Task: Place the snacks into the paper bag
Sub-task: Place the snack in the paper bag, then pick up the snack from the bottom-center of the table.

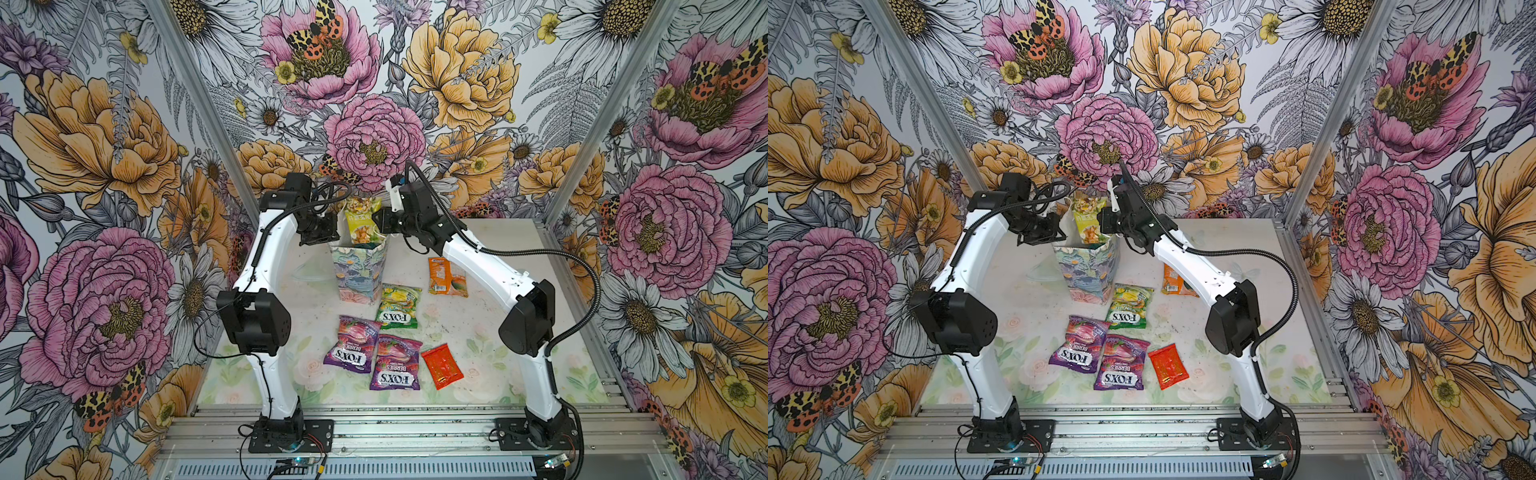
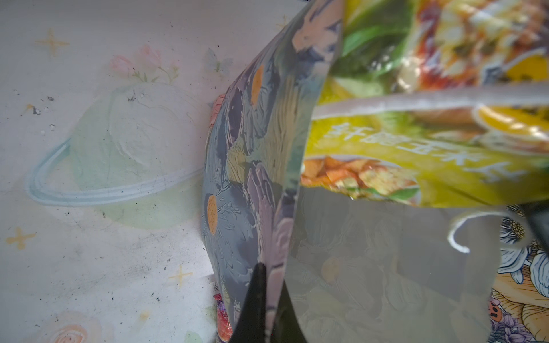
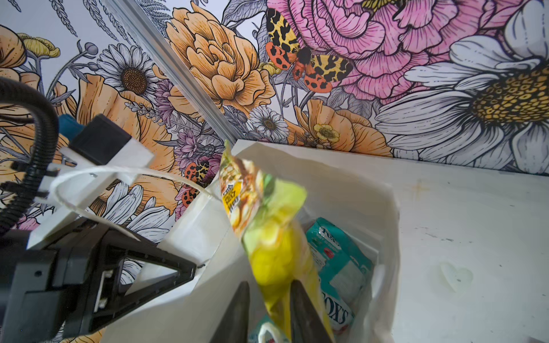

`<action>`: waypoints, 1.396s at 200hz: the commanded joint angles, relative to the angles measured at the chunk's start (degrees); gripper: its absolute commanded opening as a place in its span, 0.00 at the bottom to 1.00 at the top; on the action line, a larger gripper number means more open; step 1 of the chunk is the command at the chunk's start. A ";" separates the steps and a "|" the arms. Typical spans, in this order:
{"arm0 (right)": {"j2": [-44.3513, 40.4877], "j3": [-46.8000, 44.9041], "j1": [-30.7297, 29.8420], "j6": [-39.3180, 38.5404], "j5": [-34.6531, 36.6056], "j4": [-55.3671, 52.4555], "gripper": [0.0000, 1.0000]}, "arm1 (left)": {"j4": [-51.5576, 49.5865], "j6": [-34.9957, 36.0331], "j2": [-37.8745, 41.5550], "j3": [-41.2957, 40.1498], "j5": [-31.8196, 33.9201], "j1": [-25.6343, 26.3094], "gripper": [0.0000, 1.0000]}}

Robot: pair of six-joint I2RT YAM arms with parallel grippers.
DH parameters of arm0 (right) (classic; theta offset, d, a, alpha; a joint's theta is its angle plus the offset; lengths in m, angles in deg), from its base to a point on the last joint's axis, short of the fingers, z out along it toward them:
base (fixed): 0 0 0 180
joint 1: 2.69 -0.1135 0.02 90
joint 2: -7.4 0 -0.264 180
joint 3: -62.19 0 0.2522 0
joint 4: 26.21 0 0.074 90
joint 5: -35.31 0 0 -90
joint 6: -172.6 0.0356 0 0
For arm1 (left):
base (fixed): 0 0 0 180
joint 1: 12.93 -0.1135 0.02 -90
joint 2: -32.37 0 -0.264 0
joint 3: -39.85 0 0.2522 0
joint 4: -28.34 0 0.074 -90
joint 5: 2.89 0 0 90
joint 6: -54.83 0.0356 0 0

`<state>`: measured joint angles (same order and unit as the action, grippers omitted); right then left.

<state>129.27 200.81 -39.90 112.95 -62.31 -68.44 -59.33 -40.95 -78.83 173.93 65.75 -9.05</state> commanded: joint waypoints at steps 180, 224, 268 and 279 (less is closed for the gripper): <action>-28.41 -23.94 1.59 -7.29 5.85 2.52 0.94 | 0.36 0.12 2.52 0.10 -1.93 -0.83 0.00; -42.57 -48.07 1.94 1.18 7.29 2.45 0.94 | 0.57 0.16 2.32 -0.06 -2.10 -0.98 0.00; -50.70 -67.46 0.74 14.30 2.99 1.22 0.84 | 1.05 -0.02 2.48 -0.49 -2.10 -1.24 0.00; -51.02 -70.85 -0.68 17.04 1.59 1.31 0.80 | 1.08 -0.04 2.39 -0.52 -2.11 -1.24 0.00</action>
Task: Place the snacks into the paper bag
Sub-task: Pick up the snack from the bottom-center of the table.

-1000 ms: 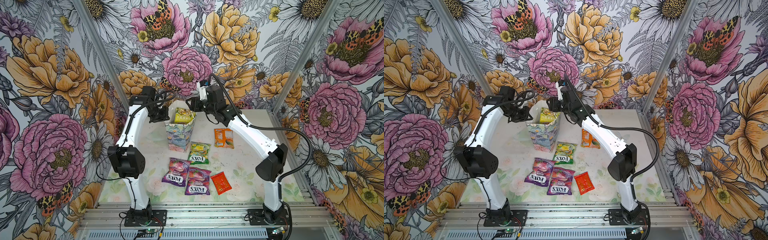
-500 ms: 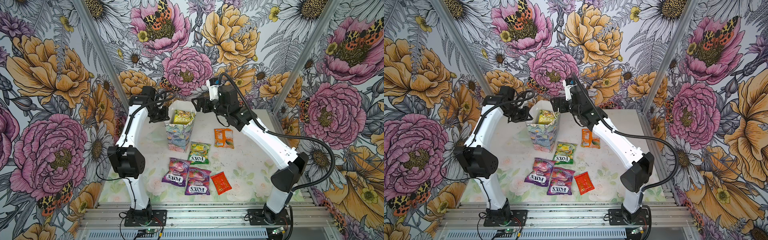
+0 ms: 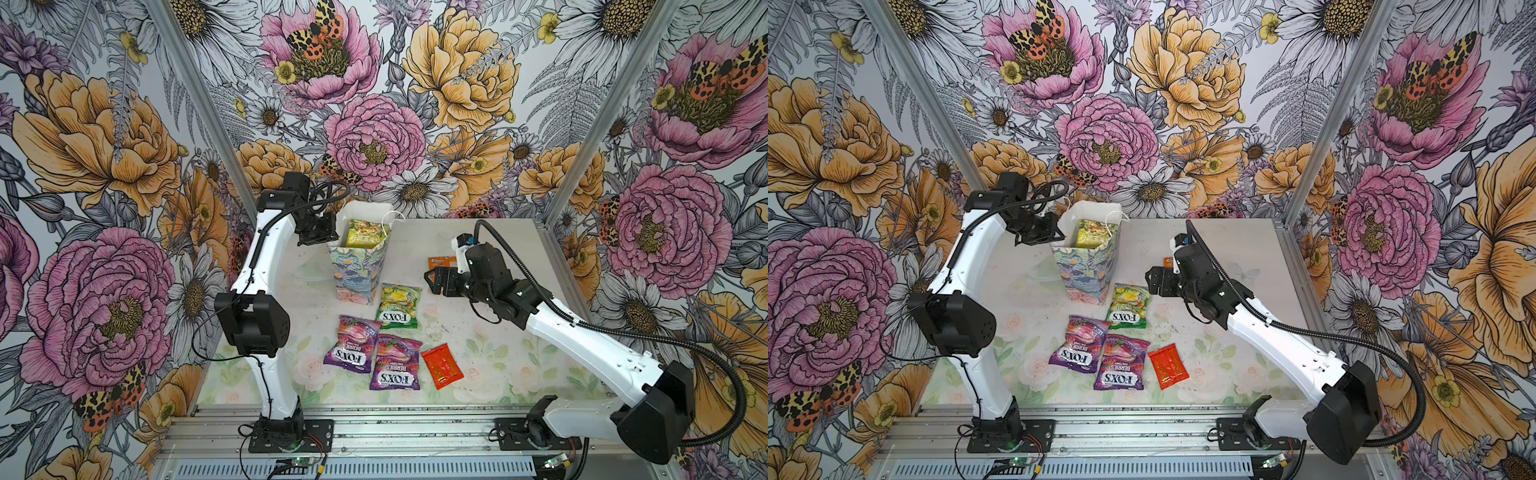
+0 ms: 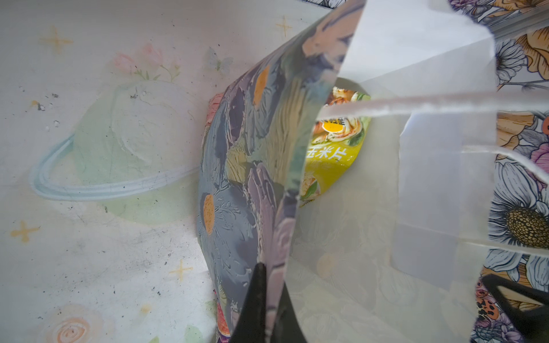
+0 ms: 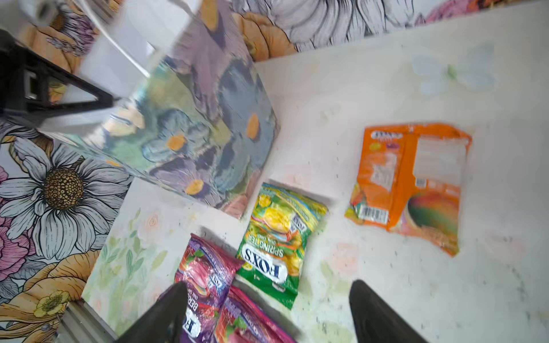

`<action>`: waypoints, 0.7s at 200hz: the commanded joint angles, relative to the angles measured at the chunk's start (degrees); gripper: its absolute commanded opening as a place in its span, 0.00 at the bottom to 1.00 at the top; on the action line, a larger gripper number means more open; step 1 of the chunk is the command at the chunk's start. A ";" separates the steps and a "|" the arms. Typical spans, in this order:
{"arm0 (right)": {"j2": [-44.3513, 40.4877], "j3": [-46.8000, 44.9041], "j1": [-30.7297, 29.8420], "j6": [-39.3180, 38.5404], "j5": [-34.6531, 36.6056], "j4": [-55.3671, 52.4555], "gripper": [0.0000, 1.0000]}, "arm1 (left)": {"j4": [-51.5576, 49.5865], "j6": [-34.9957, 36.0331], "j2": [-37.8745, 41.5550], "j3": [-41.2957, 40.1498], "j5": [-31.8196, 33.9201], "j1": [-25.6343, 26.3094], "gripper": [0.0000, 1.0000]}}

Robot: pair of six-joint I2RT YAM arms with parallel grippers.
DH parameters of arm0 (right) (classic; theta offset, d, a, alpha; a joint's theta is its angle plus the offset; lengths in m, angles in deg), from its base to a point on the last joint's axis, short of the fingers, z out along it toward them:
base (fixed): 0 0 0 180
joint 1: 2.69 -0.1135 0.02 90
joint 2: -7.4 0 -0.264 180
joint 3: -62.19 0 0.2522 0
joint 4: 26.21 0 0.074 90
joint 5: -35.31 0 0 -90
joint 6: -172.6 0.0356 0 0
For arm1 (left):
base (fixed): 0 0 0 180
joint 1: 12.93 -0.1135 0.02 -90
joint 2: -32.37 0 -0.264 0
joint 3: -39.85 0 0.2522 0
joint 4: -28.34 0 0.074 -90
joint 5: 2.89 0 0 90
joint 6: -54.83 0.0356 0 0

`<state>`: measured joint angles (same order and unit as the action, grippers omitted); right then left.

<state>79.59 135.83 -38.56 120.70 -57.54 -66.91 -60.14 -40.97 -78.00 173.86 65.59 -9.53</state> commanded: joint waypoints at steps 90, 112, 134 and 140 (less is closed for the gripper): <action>-0.07 -16.66 -11.74 18.18 -10.42 5.51 0.64 | 2.20 -0.08 1.99 -1.08 -2.03 -0.85 0.00; 0.93 -17.57 -12.54 18.74 -11.62 6.80 0.62 | 2.21 -0.09 2.08 -1.15 -2.14 -0.86 0.00; 2.07 -18.84 -12.64 19.62 -12.94 9.02 0.61 | 2.29 -0.15 2.22 -1.18 -2.21 -0.85 0.00; 2.45 -19.36 -12.64 19.99 -13.49 9.93 0.61 | 2.25 -0.16 2.18 -1.21 -2.28 -0.85 0.00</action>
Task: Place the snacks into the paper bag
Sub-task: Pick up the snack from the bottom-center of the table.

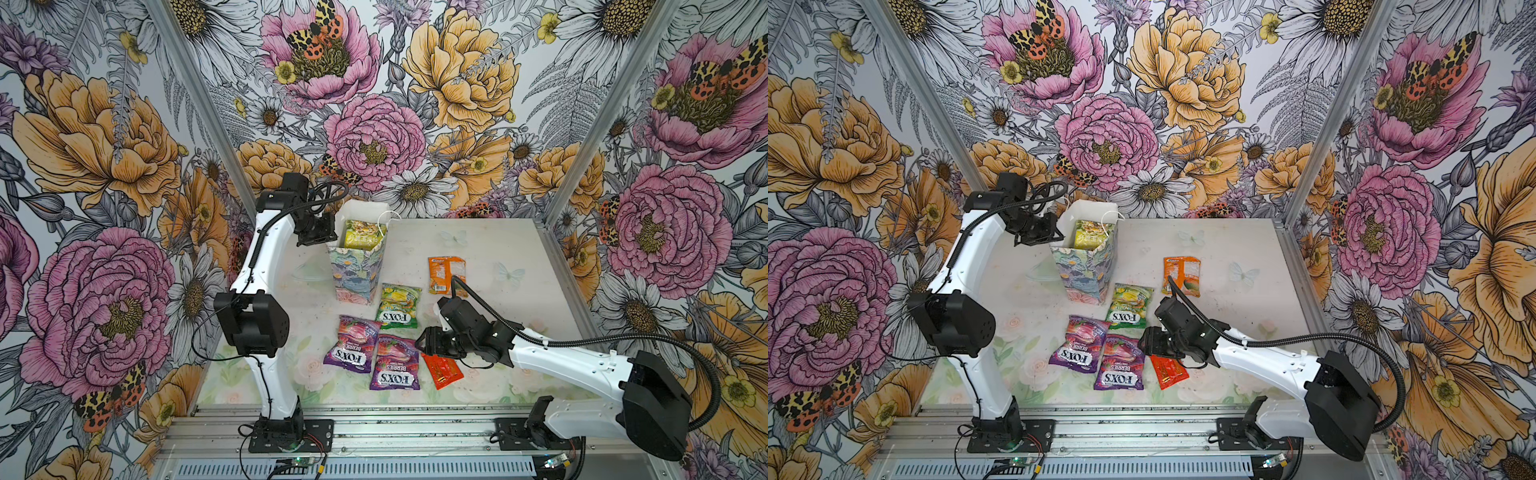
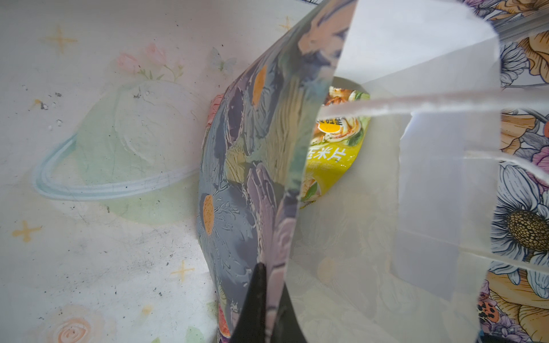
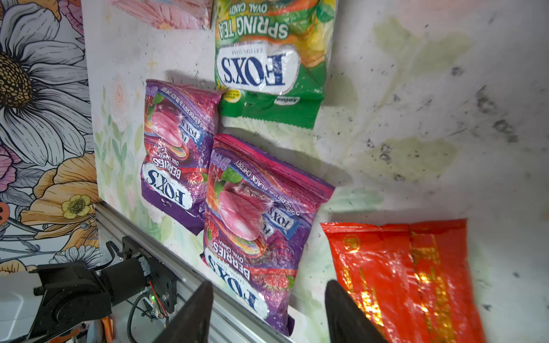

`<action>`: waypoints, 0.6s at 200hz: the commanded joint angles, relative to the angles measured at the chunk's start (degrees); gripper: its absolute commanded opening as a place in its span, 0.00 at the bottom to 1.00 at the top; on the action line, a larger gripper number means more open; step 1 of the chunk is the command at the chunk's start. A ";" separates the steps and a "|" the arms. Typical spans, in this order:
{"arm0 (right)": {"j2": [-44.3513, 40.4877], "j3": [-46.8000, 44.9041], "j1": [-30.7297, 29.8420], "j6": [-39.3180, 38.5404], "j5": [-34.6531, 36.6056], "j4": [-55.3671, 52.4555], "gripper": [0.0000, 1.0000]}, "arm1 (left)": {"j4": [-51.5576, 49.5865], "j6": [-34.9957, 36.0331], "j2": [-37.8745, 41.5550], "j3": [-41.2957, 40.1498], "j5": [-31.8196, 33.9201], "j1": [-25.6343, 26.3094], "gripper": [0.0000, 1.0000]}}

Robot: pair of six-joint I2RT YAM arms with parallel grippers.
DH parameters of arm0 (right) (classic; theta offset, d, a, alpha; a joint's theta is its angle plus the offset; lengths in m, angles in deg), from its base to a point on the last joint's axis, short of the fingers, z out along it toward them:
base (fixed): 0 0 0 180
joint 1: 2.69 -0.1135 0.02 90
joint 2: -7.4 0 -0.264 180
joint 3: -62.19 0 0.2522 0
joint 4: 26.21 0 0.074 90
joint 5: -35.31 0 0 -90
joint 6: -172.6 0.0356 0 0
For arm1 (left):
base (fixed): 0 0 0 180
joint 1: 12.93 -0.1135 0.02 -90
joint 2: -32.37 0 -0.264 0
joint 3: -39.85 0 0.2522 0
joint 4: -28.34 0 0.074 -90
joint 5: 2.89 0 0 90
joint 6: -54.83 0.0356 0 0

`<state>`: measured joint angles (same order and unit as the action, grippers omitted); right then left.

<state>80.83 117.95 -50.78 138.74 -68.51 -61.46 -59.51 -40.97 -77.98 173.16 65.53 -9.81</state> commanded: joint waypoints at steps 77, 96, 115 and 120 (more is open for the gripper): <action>8.05 -5.56 -0.61 5.84 -7.42 14.54 0.58 | 1.68 -0.33 2.44 -0.55 -2.48 -0.38 0.00; 10.14 -5.95 -0.55 6.75 -8.47 16.72 0.58 | 1.74 -0.35 2.43 -0.53 -2.43 -0.39 0.00; 12.16 -5.75 -0.60 7.38 -9.41 18.51 0.58 | 1.75 -0.35 2.50 -0.54 -2.42 -0.37 0.00; 12.58 -5.73 -0.60 7.44 -9.62 18.89 0.58 | 1.75 -0.35 2.50 -0.51 -2.44 -0.30 0.00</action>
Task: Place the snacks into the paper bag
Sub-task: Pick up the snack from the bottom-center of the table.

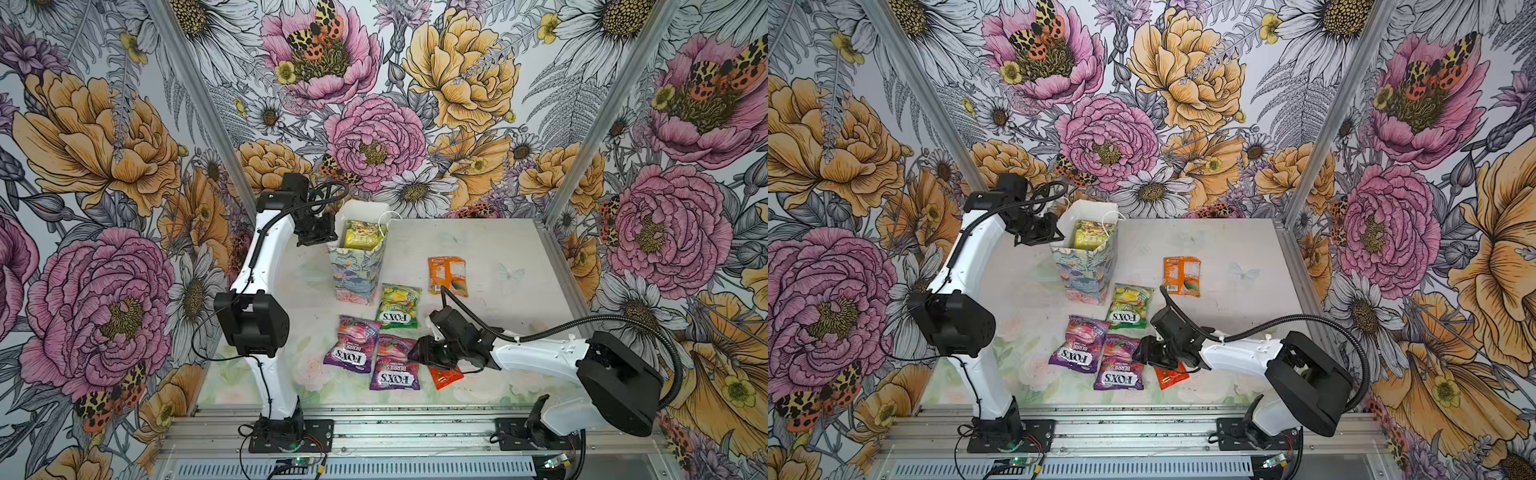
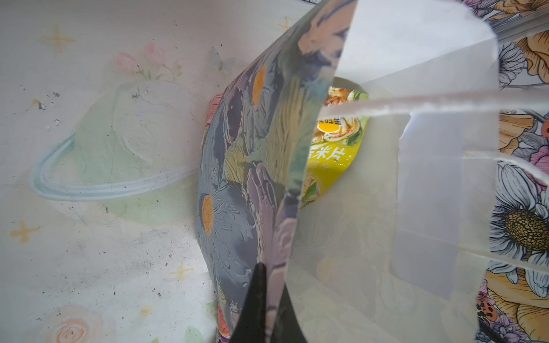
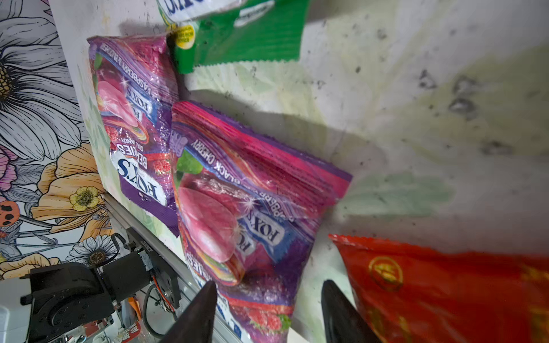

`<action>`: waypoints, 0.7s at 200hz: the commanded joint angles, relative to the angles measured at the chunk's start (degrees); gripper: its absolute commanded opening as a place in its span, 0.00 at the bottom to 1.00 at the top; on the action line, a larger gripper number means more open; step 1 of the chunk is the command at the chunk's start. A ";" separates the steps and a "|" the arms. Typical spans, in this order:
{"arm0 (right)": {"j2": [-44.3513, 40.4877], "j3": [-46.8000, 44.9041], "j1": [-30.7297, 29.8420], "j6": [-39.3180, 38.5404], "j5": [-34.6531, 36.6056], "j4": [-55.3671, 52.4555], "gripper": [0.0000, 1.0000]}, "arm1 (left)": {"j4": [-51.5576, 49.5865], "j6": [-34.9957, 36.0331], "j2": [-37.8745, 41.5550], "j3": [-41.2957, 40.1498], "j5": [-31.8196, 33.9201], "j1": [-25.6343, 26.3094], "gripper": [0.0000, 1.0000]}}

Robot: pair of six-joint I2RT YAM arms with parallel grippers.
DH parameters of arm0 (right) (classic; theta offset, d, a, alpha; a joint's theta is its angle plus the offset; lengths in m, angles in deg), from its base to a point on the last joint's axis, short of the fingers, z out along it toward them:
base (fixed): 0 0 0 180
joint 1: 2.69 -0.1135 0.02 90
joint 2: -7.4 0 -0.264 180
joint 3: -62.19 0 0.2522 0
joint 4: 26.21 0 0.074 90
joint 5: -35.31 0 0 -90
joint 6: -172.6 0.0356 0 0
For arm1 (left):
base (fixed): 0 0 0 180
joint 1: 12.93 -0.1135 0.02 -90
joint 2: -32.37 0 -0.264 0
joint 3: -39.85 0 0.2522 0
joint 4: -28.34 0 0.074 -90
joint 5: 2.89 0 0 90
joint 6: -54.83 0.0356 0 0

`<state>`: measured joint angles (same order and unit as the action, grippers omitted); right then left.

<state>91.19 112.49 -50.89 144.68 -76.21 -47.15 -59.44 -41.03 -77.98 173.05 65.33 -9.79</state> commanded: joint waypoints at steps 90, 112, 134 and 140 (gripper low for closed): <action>6.57 1.50 0.88 2.66 -3.56 8.51 0.47 | 1.67 -0.15 2.96 -0.44 -2.13 -0.48 0.00; 7.28 1.35 1.11 3.21 -3.79 9.58 0.42 | 1.68 -0.13 3.04 -0.50 -2.11 -0.56 0.00; 7.53 1.17 1.52 3.81 -4.01 10.47 0.32 | 1.64 -0.17 2.99 -0.59 -2.04 -0.70 0.00; 7.35 1.17 1.62 3.83 -4.06 10.51 0.29 | 1.68 -0.18 2.95 -0.59 -2.05 -0.72 0.00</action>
<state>98.03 112.55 -49.95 147.92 -80.29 -39.19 -59.29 -41.14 -77.87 172.94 65.31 -9.81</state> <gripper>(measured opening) 0.343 0.045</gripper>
